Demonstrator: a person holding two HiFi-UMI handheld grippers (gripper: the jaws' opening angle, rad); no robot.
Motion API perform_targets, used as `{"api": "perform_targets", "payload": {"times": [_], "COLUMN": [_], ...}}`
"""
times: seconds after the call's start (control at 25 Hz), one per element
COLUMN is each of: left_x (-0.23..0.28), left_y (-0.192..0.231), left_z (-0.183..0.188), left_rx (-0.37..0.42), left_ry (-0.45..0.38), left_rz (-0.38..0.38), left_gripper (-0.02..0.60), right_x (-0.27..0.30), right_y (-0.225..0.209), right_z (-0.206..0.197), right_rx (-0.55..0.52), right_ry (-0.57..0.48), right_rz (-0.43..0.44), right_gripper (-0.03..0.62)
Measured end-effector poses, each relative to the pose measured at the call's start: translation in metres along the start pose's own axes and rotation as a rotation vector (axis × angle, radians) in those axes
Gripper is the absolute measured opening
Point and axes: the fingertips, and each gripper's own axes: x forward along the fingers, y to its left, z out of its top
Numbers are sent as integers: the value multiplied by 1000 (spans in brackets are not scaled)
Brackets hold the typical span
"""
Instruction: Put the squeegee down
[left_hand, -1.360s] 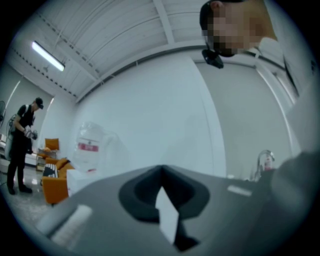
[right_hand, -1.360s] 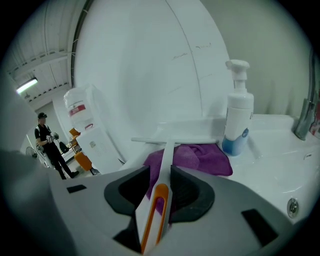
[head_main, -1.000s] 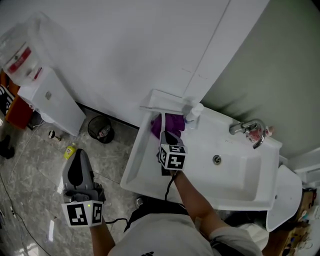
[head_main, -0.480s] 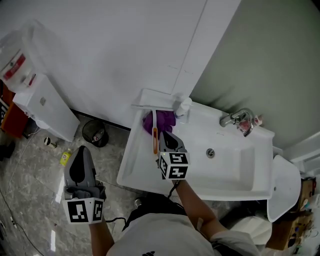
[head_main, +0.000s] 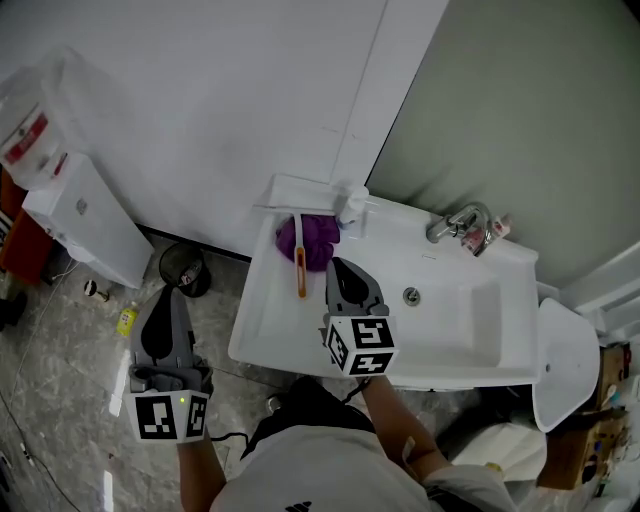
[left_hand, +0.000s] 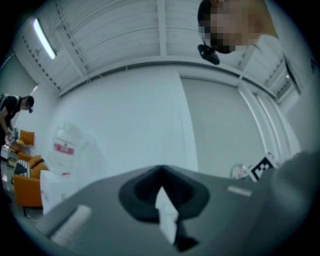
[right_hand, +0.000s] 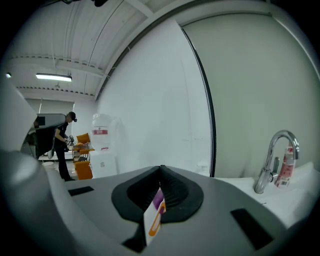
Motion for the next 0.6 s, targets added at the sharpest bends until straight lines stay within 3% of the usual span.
{"api": "perform_targets", "payload": {"times": [0.6], "left_x": [-14], "left_y": [-19], "left_z": [16], "left_rx": [-2], "left_ry": [-41], "left_rz": [-50], "left_gripper": [8], "right_x": [-77], "right_y": [-2], "right_z": [57], "right_rx": [-62], "right_ry": [-168], "right_rz": [-21], "right_gripper": [1]}}
